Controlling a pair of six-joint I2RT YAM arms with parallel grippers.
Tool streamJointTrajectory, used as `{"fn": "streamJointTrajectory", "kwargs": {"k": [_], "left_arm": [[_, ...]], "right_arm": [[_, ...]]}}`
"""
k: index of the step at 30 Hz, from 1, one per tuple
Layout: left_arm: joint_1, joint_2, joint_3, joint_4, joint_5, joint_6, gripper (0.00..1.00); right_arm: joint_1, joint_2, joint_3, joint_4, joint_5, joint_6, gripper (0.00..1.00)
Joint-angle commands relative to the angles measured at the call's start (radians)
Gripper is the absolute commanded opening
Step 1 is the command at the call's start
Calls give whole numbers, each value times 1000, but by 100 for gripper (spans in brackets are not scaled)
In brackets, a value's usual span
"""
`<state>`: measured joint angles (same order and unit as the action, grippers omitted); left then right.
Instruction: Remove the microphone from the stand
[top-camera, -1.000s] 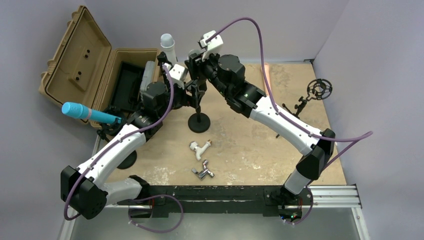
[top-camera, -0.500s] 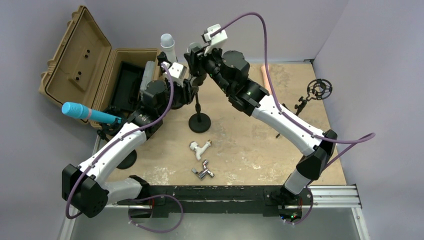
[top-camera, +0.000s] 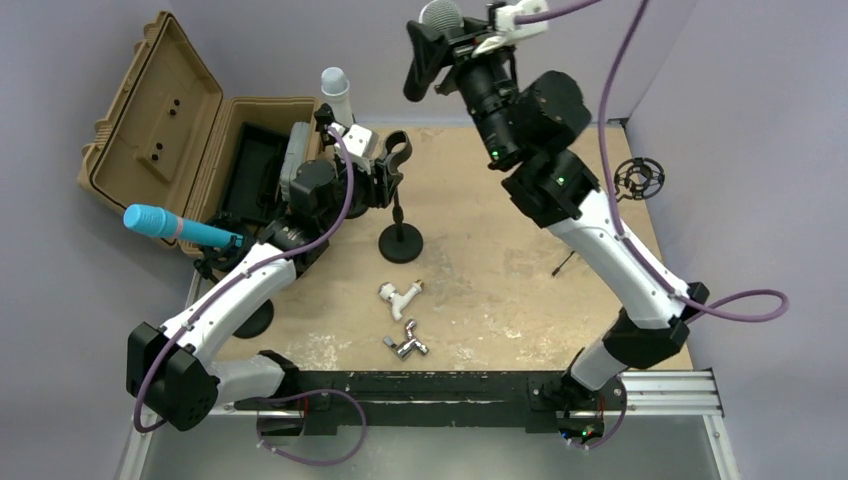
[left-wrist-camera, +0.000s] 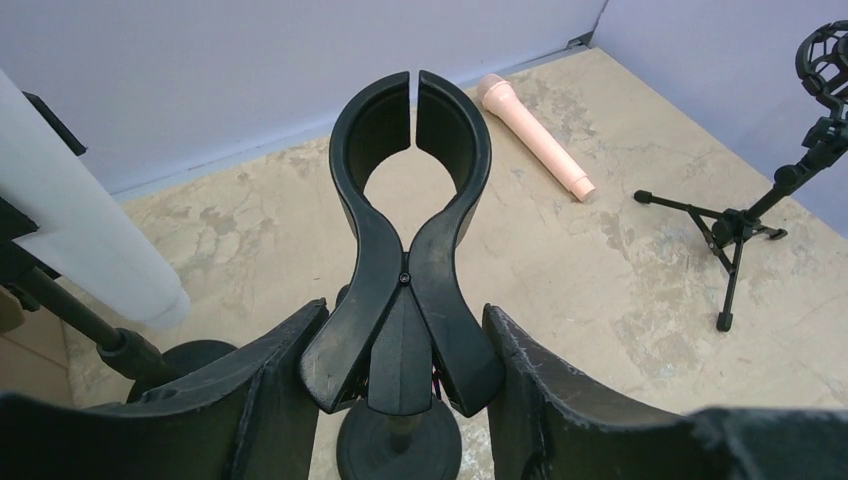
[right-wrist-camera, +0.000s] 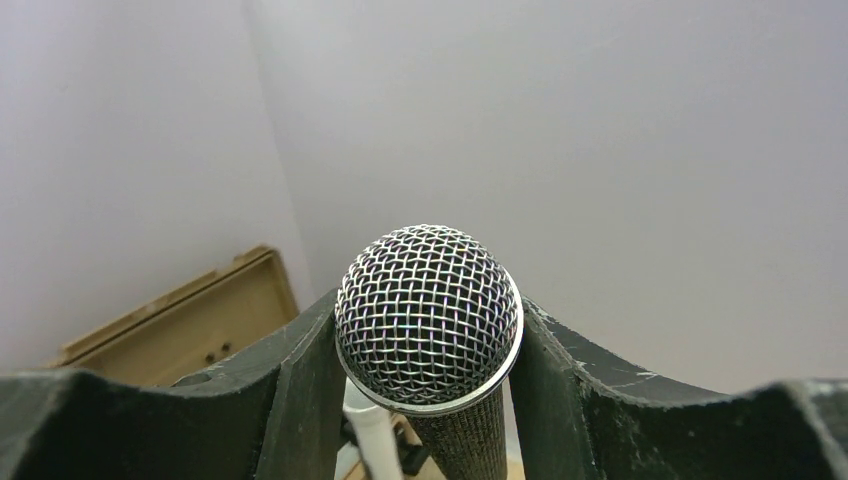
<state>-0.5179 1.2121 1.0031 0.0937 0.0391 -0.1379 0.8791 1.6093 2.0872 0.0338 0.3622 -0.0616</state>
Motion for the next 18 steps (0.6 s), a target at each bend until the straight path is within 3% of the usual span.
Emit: {"fn": "streamJointTrajectory", "kwargs": {"k": [1, 2, 5, 10, 18], "left_arm": [[-4, 8, 11, -33, 22, 15, 0], [-4, 7, 19, -46, 24, 11, 1], [-4, 2, 35, -78, 16, -6, 22], [-6, -12, 51, -130, 34, -35, 49], [-7, -70, 71, -212, 47, -62, 80]], "right_arm": [[-1, -101, -52, 110, 164, -93, 0], [-4, -114, -86, 113, 199, -105, 0], [-39, -170, -241, 127, 263, -108, 0], [-214, -263, -515, 72, 131, 37, 0], [-332, -175, -698, -198, 98, 206, 0]]}}
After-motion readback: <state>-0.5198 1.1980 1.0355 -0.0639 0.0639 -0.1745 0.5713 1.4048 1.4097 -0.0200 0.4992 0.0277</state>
